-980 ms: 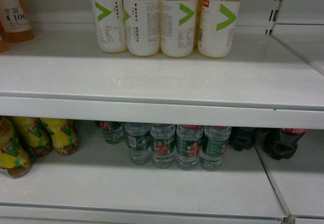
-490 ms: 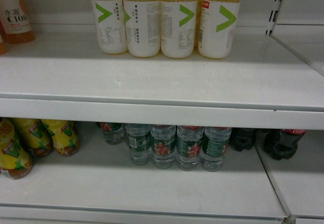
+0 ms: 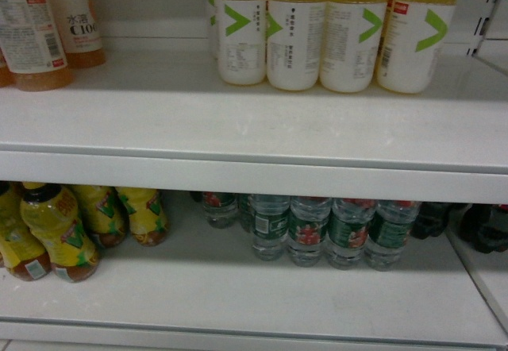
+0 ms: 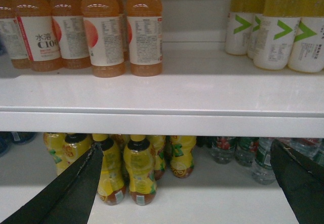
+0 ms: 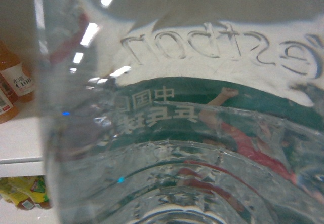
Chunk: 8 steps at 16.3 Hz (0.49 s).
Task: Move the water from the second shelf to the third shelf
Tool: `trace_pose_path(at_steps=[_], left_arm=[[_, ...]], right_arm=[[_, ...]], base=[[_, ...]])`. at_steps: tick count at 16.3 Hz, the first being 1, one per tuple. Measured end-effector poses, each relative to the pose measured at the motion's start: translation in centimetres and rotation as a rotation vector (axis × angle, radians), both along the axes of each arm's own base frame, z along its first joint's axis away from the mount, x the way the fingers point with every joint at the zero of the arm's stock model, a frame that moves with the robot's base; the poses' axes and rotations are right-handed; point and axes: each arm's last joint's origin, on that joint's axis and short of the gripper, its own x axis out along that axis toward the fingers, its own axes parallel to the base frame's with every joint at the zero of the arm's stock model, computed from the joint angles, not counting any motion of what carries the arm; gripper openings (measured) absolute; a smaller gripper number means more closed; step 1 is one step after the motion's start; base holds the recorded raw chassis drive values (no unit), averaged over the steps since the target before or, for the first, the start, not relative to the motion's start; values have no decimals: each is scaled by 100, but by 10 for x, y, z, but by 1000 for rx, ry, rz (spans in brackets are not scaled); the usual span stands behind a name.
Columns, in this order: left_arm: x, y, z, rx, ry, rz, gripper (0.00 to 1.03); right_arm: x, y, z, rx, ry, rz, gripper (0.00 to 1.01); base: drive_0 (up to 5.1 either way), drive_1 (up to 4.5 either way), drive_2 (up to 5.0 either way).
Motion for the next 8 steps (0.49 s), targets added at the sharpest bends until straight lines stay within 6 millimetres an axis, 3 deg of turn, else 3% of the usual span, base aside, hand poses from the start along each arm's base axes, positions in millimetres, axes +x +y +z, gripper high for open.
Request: trace_pose_path(at_steps=[8], left_arm=[[0,0,0,0,0,0,98]], right_arm=[[0,0,0,0,2,0,44]], base=[[-443,221,221]])
